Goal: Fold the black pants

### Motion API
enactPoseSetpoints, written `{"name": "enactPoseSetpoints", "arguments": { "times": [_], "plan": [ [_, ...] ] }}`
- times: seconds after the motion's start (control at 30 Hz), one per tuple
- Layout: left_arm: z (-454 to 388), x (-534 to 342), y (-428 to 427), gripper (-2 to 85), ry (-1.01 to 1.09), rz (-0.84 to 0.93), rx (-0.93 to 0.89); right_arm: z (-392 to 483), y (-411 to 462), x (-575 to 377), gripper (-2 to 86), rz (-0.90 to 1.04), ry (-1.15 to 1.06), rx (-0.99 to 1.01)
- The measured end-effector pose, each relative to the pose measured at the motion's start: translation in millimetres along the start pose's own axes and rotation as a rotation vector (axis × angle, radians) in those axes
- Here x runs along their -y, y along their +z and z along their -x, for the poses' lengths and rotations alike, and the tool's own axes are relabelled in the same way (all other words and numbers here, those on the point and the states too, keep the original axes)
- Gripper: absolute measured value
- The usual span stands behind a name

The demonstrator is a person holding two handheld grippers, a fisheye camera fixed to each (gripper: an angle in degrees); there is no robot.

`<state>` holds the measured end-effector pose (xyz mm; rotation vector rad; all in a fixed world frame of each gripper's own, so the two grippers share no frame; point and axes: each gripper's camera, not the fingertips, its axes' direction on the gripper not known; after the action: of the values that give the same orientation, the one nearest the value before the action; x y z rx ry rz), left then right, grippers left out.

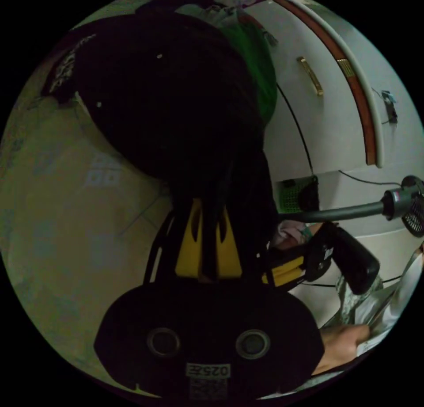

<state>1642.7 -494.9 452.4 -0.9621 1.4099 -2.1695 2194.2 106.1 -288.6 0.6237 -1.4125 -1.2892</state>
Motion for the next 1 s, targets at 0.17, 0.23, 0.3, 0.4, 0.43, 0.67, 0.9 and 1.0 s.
{"name": "enactPoseSetpoints", "arguments": {
  "times": [0.17,0.23,0.3,0.4,0.43,0.67,0.9,1.0],
  "plan": [
    [25.2,-33.5,-56.8,-0.6,0.008,-0.015,0.093,-8.6,1.7,50.7,-0.5,-0.065,-0.064,0.087],
    [28.9,-42.7,-79.4,-0.7,0.018,-0.026,0.127,-12.2,1.2,74.2,-0.5,-0.084,-0.104,0.092],
    [30.6,-51.8,-106.6,-0.7,0.015,-0.021,0.183,-17.8,2.2,101.4,-0.4,-0.106,-0.14,0.127],
    [31.8,-73.0,-165.7,-0.8,-0.014,0.011,0.307,-24.9,-3.5,153.0,0.0,-0.161,-0.178,0.223],
    [35.4,-85.3,-198.9,-0.8,-0.075,0.014,0.313,-23.3,-9.7,172.4,0.3,-0.194,-0.211,0.255],
    [39.1,-236.4,-357.7,-0.2,-0.325,0.136,0.567,-34.3,-6.3,250.0,6.3,-0.294,-0.105,0.655],
    [-20.9,-360.5,-415.2,3.6,-0.467,0.003,0.61,-101.8,41.2,178.8,10.1,-0.278,0.523,0.789],
    [-108.6,-338.4,-445.3,10.0,-0.289,-0.237,0.583,-136.4,38.9,123.8,10.9,-0.32,0.853,0.721]
  ]
}}
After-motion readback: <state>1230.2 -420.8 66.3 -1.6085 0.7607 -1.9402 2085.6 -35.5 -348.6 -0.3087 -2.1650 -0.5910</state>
